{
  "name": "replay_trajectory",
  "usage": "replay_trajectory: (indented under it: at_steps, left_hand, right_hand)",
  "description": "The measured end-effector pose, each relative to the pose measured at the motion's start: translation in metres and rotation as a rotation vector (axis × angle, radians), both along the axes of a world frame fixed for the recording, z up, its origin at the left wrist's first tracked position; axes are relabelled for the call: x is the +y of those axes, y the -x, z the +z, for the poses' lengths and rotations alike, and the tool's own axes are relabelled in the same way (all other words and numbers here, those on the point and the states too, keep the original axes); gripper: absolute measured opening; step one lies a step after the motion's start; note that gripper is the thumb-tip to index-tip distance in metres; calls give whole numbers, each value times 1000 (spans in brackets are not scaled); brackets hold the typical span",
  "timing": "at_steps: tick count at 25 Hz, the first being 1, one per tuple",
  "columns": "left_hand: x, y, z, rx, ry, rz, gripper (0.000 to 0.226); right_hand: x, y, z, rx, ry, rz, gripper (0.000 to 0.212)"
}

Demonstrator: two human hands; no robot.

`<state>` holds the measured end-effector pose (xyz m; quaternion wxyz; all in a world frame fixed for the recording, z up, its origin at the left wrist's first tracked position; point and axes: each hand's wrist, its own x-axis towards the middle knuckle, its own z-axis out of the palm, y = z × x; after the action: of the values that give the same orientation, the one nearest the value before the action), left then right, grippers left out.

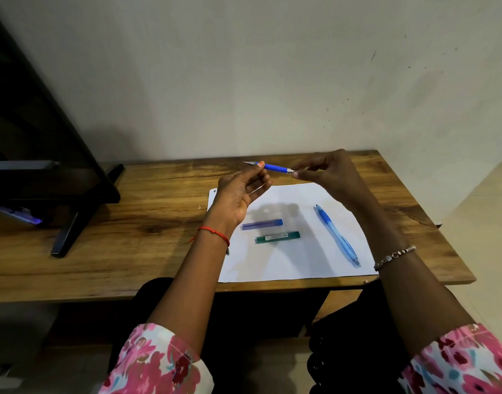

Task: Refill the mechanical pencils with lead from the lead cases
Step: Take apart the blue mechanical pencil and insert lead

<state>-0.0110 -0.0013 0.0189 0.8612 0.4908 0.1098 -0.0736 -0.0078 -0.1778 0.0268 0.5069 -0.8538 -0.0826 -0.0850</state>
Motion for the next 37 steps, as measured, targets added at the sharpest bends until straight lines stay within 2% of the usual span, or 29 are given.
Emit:
replay_trajectory:
  at_steps: [5, 9, 14, 17, 20, 22, 24, 27, 29, 32, 37]
  left_hand:
    - [2, -3, -7, 136, -100, 14, 10]
    - [11, -12, -14, 249, -248, 192, 8]
    - [20, -15, -10, 252, -266, 315, 15]
    - [18, -13, -8, 253, -262, 313, 20]
    - [15, -11, -7, 243, -260, 326, 27]
    - [14, -10, -6, 242, -255, 328, 27]
    - [12, -9, -4, 247, -266, 317, 26]
    - [11, -9, -6, 249, -289, 312, 22]
    - [9, -8, -5, 241, -291, 307, 7]
    - [7, -7, -6, 237, -314, 287, 30]
    - [5, -7, -6, 232, -334, 264, 33]
  right_hand:
    - [9, -2, -9, 58, 243, -36, 16]
    - [14, -9, -27, 201, 372, -79, 17]
    - [19, -9, -38, 349, 472, -97, 33]
    - [20, -9, -39, 366, 483, -88, 37]
    - [18, -8, -34, 354, 439, -77, 32]
    - [12, -10, -29, 328, 380, -132, 27]
    - [1, -15, -30, 327, 364, -251, 30]
    - [-13, -10, -27, 480, 482, -311, 39]
    - [-17, -4, -24, 566, 539, -275, 43]
    - [-19, -3, -23, 575, 517, -265, 35]
    - [-25, -7, -27, 518, 488, -269, 28]
